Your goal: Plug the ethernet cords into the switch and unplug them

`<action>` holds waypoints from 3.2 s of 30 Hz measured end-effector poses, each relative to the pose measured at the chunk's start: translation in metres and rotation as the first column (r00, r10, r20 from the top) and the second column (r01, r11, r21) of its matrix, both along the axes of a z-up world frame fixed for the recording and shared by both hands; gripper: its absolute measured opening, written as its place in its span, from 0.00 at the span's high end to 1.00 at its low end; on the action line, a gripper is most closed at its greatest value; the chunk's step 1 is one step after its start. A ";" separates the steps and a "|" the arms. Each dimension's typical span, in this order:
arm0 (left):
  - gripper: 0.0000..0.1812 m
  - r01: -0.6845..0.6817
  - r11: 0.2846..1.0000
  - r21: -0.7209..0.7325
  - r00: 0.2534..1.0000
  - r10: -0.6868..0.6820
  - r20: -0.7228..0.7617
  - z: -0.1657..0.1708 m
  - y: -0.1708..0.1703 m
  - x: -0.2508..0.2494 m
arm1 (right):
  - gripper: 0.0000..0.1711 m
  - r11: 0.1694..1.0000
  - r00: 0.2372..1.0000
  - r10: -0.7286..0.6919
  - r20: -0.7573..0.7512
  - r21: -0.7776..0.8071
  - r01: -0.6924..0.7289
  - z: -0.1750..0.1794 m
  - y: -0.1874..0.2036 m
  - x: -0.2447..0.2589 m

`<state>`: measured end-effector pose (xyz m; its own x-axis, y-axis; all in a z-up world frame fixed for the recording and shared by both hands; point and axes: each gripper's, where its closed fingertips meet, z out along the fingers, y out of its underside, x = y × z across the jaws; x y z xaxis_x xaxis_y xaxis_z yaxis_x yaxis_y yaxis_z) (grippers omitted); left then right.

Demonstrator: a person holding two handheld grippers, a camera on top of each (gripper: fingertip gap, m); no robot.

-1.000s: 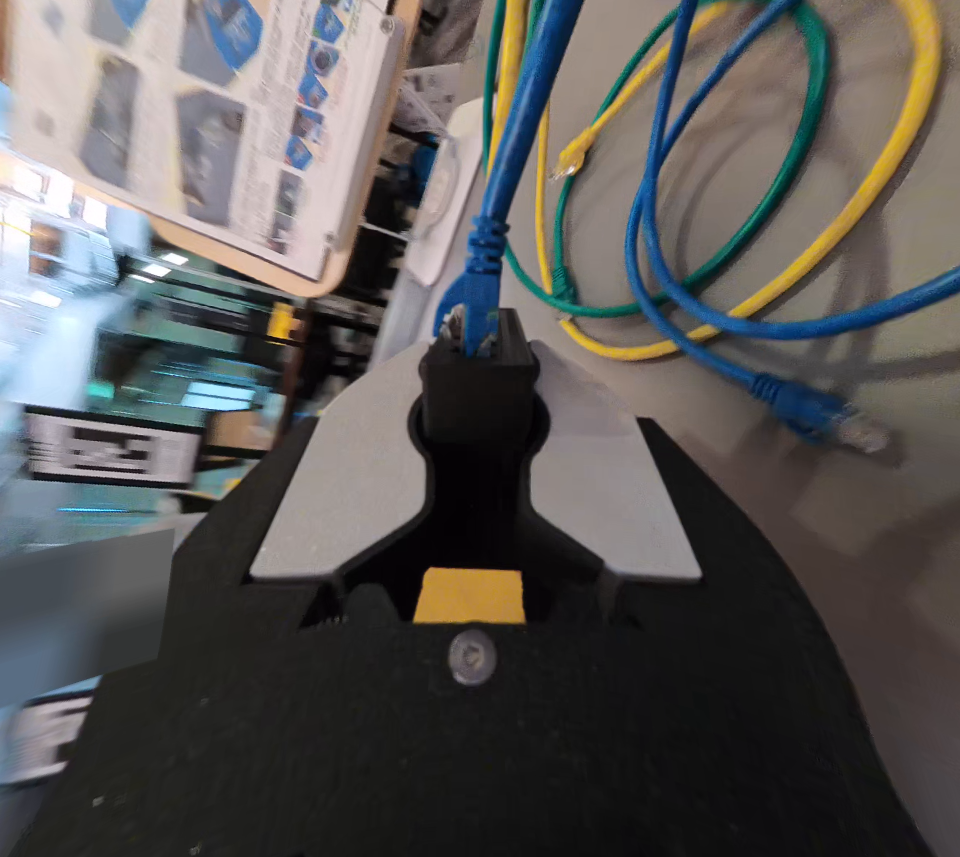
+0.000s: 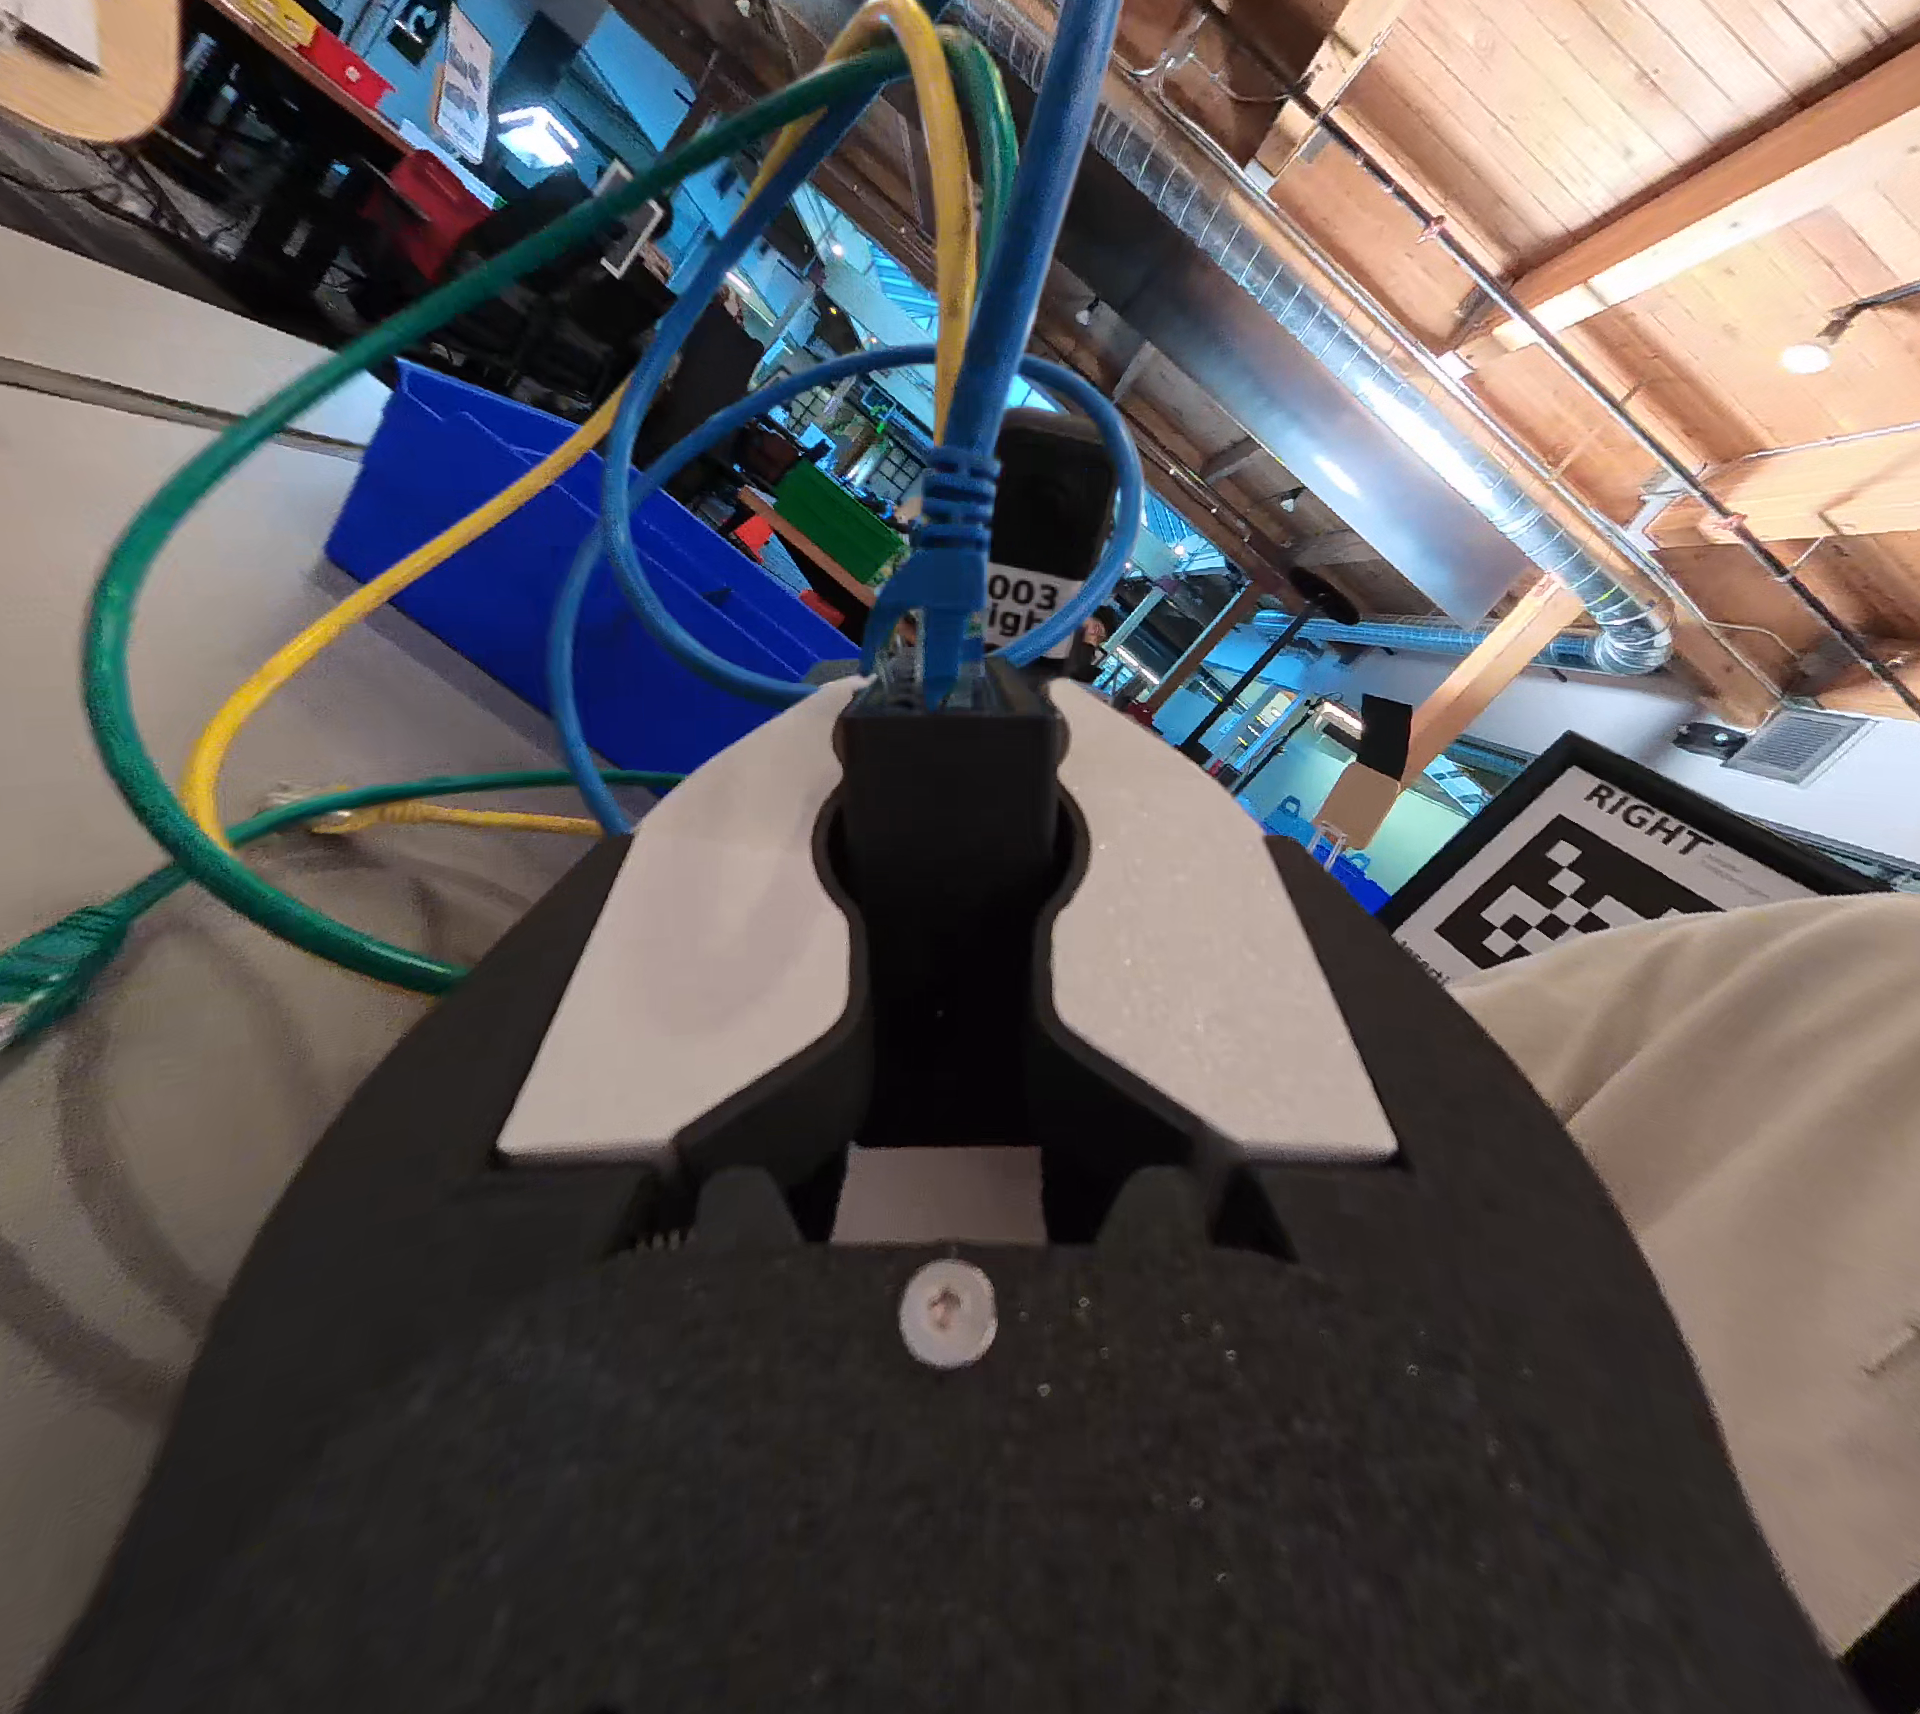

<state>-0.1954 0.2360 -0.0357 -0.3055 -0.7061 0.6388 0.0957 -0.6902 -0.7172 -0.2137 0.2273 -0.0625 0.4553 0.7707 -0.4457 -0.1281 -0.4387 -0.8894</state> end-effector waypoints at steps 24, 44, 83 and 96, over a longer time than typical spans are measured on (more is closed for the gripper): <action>0.86 -0.152 0.894 0.422 0.936 0.268 -0.230 -0.033 -0.021 -0.089 | 0.84 0.935 0.826 -0.283 0.488 0.332 0.124 0.140 0.010 0.154; 0.88 -0.124 0.853 0.506 0.931 0.276 -0.237 -0.032 -0.028 -0.084 | 0.84 0.671 0.443 -0.741 0.504 0.553 0.494 0.146 0.112 0.398; 0.88 -0.028 0.846 0.532 0.924 0.225 -0.309 -0.054 -0.039 -0.072 | 0.71 0.672 0.588 0.430 0.685 -0.678 0.299 -0.080 0.038 0.400; 0.88 0.021 0.820 0.572 0.930 0.194 -0.312 -0.052 -0.058 -0.062 | 0.71 0.379 0.074 0.782 0.619 -0.566 0.732 -0.029 -0.069 0.489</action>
